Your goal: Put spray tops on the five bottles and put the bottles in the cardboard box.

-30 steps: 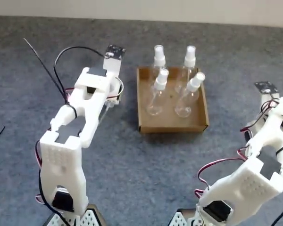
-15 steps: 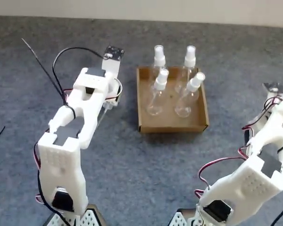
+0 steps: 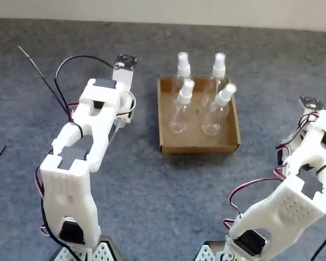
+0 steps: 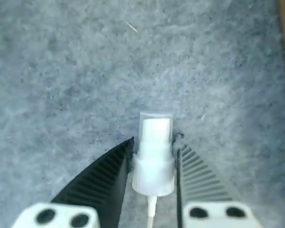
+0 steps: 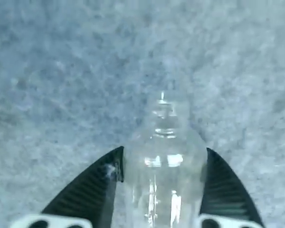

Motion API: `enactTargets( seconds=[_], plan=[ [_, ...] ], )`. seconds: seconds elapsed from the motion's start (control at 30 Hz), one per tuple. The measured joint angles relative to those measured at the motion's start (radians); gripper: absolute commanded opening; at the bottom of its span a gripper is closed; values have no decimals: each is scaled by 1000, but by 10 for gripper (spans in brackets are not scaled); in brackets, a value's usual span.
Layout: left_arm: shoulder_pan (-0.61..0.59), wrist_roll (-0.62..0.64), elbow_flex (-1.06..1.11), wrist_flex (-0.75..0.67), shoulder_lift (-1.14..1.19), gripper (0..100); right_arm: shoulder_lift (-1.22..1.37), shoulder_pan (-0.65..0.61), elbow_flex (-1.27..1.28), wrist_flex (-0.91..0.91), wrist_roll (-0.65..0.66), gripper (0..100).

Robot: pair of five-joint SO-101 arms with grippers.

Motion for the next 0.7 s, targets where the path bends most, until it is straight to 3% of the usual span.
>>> enactTargets(
  seconds=[0.17,0.7],
  plan=[
    [0,0,8,0,0,67,0,-23,-51,0,0,269],
    [0,0,8,2,0,67,0,-20,-54,0,0,271]
  ],
)
